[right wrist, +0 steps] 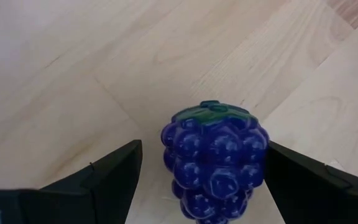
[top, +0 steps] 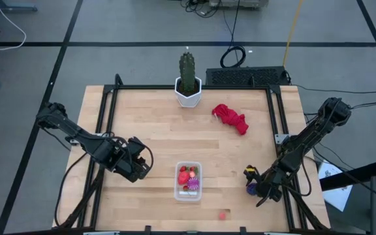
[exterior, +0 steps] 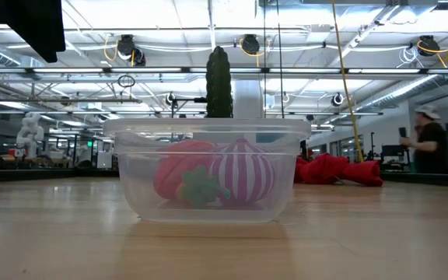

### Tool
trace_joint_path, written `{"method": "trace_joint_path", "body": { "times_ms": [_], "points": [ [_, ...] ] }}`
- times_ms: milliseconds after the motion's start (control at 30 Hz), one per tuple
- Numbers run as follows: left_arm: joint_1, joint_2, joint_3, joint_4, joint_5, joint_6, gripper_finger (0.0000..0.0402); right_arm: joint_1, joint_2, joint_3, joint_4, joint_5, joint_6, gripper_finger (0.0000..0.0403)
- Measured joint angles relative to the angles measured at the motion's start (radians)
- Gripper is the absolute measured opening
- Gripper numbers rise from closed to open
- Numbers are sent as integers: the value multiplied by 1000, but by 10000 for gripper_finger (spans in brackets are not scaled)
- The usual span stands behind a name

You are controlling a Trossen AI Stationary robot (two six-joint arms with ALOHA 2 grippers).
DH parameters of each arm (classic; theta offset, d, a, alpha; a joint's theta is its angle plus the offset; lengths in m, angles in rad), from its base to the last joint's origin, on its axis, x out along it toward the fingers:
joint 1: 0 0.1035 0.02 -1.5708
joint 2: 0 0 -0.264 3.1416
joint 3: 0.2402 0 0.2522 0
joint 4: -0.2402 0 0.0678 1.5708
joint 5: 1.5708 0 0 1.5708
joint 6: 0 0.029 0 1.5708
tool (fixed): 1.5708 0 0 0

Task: Pick and placing Produce into tupperware
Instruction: Put the grapes into the transparent container

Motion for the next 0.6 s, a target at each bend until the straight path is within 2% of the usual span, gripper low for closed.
{"method": "trace_joint_path", "body": {
  "times_ms": [167, 600],
  "points": [
    [0, 0, 0, 0, 0, 0, 175, 0, 0, 0, 6, 0, -1, 306],
    [0, 0, 0, 0, 0, 0, 175, 0, 0, 0, 37, -1, -2, 256]
  ]
}}
